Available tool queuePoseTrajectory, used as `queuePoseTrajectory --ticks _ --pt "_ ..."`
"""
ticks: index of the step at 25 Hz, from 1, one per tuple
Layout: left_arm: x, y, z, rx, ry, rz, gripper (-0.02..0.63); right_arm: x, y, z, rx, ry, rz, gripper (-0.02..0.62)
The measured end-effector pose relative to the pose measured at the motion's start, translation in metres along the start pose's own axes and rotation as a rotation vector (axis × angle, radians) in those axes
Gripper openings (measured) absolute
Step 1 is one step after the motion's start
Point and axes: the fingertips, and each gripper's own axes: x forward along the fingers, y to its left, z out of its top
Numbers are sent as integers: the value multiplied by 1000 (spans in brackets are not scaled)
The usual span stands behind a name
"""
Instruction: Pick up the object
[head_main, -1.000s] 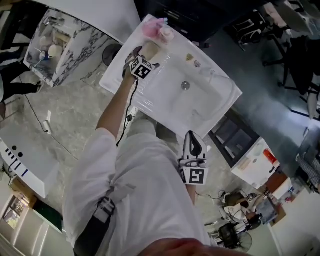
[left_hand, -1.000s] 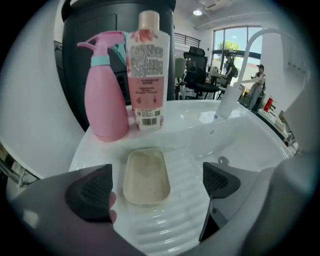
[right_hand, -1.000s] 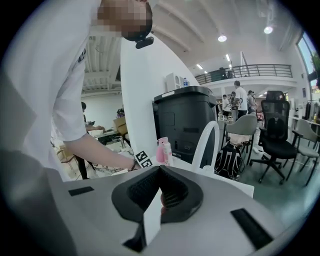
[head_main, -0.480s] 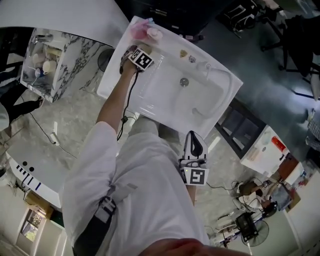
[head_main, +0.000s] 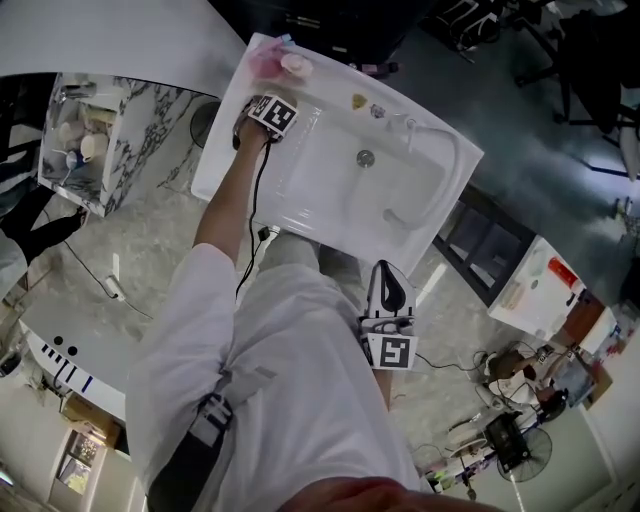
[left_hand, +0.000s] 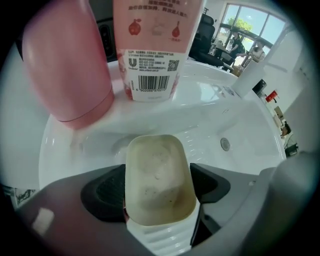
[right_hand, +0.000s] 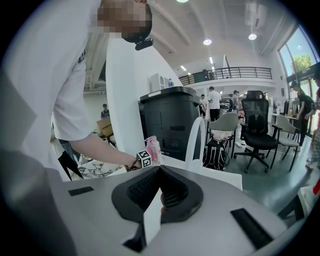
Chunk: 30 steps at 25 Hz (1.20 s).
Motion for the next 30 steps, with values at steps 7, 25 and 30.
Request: queuePoseTrajectory --ticks 7,25,30 --pt "-4 -1 -4 -9 -18 -3 383 -5 -1 0 -12 -8 -1 3" --pt "-109 -16 -1 -43 -312 56 382 -6 1 20 -110 -75 164 3" --pt "-179 -24 -1 -37 -468 101 382 7 12 29 -134 -98 272 3"
